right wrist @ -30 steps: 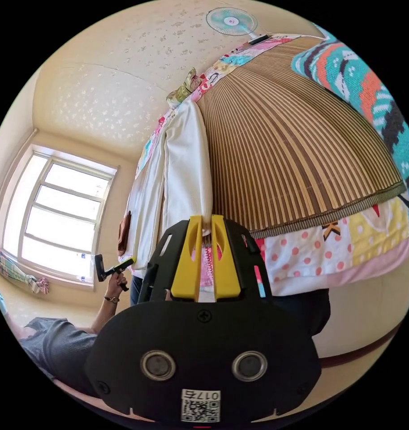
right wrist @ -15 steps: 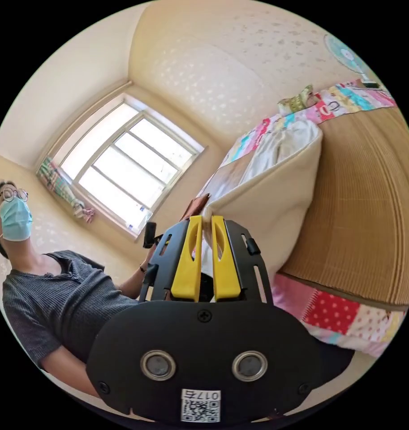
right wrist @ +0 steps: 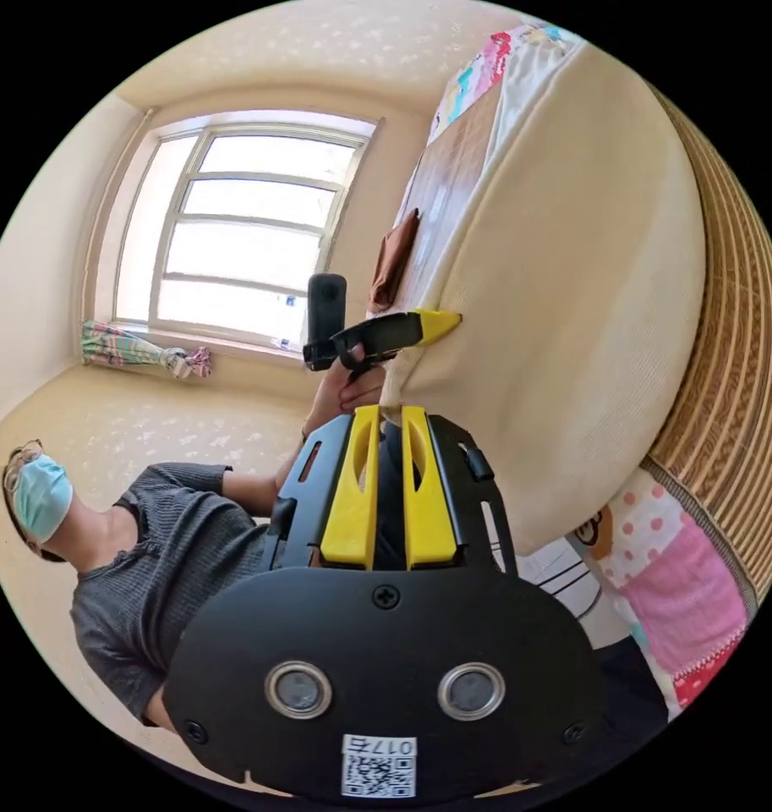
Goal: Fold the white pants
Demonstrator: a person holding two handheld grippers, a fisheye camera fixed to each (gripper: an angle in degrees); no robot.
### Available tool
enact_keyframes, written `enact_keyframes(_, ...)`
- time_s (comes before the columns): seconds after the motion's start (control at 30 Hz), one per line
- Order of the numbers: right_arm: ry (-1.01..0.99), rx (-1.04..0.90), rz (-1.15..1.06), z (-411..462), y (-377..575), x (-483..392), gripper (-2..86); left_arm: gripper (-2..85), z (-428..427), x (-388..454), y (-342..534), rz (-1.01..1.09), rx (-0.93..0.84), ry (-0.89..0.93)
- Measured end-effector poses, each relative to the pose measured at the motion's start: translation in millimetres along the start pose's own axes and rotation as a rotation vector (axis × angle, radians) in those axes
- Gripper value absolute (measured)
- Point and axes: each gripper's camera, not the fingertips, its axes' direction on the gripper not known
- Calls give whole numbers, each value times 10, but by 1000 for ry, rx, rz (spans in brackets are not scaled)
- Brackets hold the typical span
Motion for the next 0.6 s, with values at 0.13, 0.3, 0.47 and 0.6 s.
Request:
enact_keyframes(0.13,155,214,75,-774,-327,145,22,37,-51,-94,48,-13,34,23)
enact_keyframes(0.3,254,409,158,-1268,-1319,407,95,37,-99,-111,79,2,43,-6)
enact_keyframes(0.47,273,538,183,-1268,-2506,684,158,38,-83,-101,90,21,39,-37)
enact_keyframes(0.6,450,547,218,-1127,-3187,708,163,37,-9,-56,55,70,4,-53)
